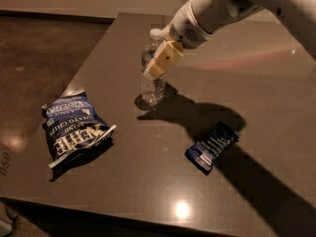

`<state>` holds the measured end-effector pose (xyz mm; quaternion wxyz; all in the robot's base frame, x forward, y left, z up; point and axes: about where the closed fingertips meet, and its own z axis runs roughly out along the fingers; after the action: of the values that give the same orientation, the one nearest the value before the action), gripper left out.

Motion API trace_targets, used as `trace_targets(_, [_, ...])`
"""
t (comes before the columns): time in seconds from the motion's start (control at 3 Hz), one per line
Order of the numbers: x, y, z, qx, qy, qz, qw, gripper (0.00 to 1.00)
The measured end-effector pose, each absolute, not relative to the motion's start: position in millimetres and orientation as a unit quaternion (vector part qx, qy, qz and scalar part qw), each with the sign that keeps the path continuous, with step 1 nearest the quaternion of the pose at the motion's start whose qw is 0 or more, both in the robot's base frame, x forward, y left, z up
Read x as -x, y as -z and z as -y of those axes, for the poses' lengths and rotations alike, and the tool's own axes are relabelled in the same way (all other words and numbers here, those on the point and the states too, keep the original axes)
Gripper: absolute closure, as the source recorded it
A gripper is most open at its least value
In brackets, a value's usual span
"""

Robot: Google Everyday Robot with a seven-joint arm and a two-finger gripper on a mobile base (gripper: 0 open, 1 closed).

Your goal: Knock water bottle over

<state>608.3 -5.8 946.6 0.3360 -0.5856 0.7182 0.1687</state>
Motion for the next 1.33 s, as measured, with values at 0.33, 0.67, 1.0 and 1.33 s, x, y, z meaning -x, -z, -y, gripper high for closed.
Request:
trace_targets(0.33, [-604.4, -949.6, -1.1, 0.593, -0.180, -0.711, 0.331, 0.38])
trace_targets(0.67, [-601.2, -953.2, -3.3, 0.599, -0.182, -0.708, 0.326, 0.63])
trace_targets(1.0, [-597.6, -962.3, 0.9, 0.605, -0.172, -0.708, 0.323, 0.86])
trace_targets(1.33, [-592.3, -975.8, 9.9, 0.615, -0.130, -0.718, 0.298, 1.00])
